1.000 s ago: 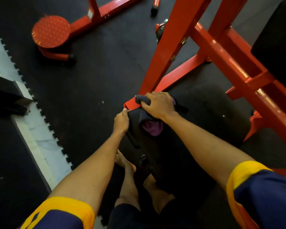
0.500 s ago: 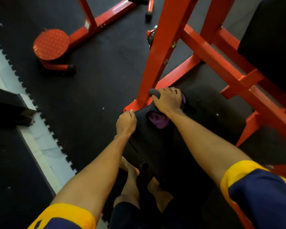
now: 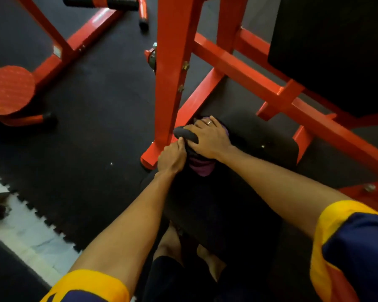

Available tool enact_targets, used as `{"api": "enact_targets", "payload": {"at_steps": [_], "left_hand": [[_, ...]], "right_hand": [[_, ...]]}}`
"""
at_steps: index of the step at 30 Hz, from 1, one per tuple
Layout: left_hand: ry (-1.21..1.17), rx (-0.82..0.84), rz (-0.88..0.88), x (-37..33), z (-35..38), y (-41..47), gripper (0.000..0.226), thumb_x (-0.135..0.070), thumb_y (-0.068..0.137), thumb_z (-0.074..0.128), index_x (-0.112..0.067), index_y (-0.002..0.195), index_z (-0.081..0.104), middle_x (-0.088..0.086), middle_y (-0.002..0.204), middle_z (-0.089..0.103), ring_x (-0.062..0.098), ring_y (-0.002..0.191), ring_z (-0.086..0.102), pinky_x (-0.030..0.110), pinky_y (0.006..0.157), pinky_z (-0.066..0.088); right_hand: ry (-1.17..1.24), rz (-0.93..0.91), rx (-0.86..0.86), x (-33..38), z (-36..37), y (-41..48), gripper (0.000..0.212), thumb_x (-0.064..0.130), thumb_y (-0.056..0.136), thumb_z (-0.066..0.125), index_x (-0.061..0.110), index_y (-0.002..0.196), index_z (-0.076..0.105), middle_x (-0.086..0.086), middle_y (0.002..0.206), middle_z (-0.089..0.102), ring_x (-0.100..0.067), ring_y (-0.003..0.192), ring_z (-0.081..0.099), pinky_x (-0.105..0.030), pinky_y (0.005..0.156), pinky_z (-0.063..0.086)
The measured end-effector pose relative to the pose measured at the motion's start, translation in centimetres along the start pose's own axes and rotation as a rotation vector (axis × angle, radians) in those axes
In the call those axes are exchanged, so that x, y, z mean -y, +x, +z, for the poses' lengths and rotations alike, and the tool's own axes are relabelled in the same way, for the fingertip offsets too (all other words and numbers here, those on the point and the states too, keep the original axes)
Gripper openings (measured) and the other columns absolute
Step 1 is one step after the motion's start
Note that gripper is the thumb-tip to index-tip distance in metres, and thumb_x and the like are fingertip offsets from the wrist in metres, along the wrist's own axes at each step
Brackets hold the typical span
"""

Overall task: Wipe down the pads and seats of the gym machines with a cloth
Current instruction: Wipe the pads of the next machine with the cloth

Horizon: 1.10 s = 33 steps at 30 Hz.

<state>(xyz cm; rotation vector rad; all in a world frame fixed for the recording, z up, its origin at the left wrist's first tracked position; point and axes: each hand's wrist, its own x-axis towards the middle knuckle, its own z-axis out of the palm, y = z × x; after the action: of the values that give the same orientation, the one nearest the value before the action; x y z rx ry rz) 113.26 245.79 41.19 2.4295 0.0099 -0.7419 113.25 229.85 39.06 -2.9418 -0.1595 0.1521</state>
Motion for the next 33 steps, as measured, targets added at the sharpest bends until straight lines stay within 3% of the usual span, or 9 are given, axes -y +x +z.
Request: {"api": "enact_targets", "payload": {"at_steps": [4, 6, 9, 12, 17, 22, 24, 31, 33], "left_hand": [[0.062, 0.168, 0.010, -0.3, -0.2, 1.5, 0.056, -0.042, 0.110, 0.017, -0.011, 0.138, 0.055, 0.022, 0.143, 0.054, 0.042, 0.131, 0.050, 0.048, 0.106, 0.037], [0.054, 0.268, 0.062, -1.1, -0.5, 2.1, 0.052, -0.037, 0.111, 0.018, -0.010, 0.142, 0.049, 0.021, 0.148, 0.049, 0.040, 0.135, 0.047, 0.047, 0.109, 0.034], [0.053, 0.363, 0.156, -1.8, -0.4, 3.3, 0.042, -0.021, 0.111, 0.021, -0.001, 0.136, 0.048, 0.027, 0.144, 0.050, 0.043, 0.131, 0.049, 0.047, 0.105, 0.036], [0.074, 0.398, 0.213, -2.7, 0.0, 4.7, 0.039, -0.017, 0.110, 0.024, 0.001, 0.131, 0.051, 0.026, 0.142, 0.052, 0.040, 0.130, 0.051, 0.044, 0.106, 0.036], [0.171, 0.349, 0.276, -4.6, 1.7, 6.0, 0.030, -0.018, 0.106, 0.031, -0.003, 0.121, 0.052, 0.026, 0.131, 0.057, 0.043, 0.121, 0.055, 0.047, 0.097, 0.042], [0.221, 0.336, 0.363, -4.0, 2.2, 7.1, 0.047, -0.020, 0.103, 0.023, 0.005, 0.133, 0.050, 0.030, 0.134, 0.056, 0.046, 0.120, 0.055, 0.049, 0.100, 0.041], [0.216, 0.319, 0.367, -3.9, 2.2, 6.8, 0.041, -0.016, 0.105, 0.027, 0.002, 0.136, 0.048, 0.028, 0.135, 0.057, 0.044, 0.120, 0.056, 0.047, 0.100, 0.042], [0.286, 0.261, 0.471, -4.6, 1.7, 6.0, 0.023, -0.016, 0.105, 0.036, -0.002, 0.117, 0.050, 0.023, 0.120, 0.061, 0.042, 0.109, 0.060, 0.050, 0.087, 0.045], [0.317, 0.252, 0.500, -4.2, 2.2, 6.2, 0.027, -0.015, 0.105, 0.038, 0.000, 0.124, 0.050, 0.023, 0.123, 0.060, 0.043, 0.110, 0.059, 0.051, 0.085, 0.044]], "right_hand": [[-0.002, 0.297, -0.013, -2.5, -0.9, 1.4, 0.055, 0.057, 0.087, 0.051, 0.025, 0.130, 0.065, -0.006, 0.134, 0.063, -0.033, 0.133, 0.050, -0.050, 0.122, 0.021], [0.052, 0.435, -0.144, -0.5, -0.2, 0.5, 0.055, 0.051, 0.087, 0.051, 0.023, 0.133, 0.065, -0.005, 0.140, 0.060, -0.033, 0.142, 0.043, -0.052, 0.123, 0.020], [0.141, 0.399, -0.224, 1.4, 0.5, -3.4, 0.058, 0.045, 0.090, 0.049, 0.024, 0.143, 0.058, -0.005, 0.154, 0.050, -0.032, 0.150, 0.033, -0.053, 0.123, 0.025], [0.076, 0.410, -0.215, -1.3, 0.0, -6.5, 0.060, 0.041, 0.092, 0.054, 0.026, 0.150, 0.049, -0.006, 0.163, 0.036, -0.031, 0.153, 0.027, -0.050, 0.123, 0.027], [0.131, 0.846, -0.303, -0.9, -0.1, -1.7, 0.059, 0.037, 0.092, 0.063, 0.023, 0.148, 0.052, -0.012, 0.164, 0.033, -0.038, 0.153, 0.023, -0.055, 0.124, 0.021], [0.171, 0.584, -0.252, -0.7, 0.2, -3.4, 0.059, 0.028, 0.091, 0.063, 0.023, 0.149, 0.052, -0.004, 0.164, 0.035, -0.032, 0.156, 0.018, -0.052, 0.126, 0.014], [0.177, 0.530, -0.225, -0.6, 0.4, -6.9, 0.059, 0.027, 0.090, 0.060, 0.023, 0.149, 0.050, 0.000, 0.165, 0.032, -0.028, 0.157, 0.015, -0.051, 0.126, 0.016], [0.132, 0.892, -0.330, -0.9, -0.7, -3.8, 0.054, 0.029, 0.092, 0.062, 0.017, 0.144, 0.054, -0.010, 0.162, 0.038, -0.037, 0.154, 0.023, -0.054, 0.125, 0.021], [0.141, 0.827, -0.323, 0.0, -0.6, -2.0, 0.054, 0.027, 0.090, 0.061, 0.015, 0.142, 0.057, -0.011, 0.159, 0.042, -0.041, 0.152, 0.025, -0.059, 0.123, 0.021]]}}
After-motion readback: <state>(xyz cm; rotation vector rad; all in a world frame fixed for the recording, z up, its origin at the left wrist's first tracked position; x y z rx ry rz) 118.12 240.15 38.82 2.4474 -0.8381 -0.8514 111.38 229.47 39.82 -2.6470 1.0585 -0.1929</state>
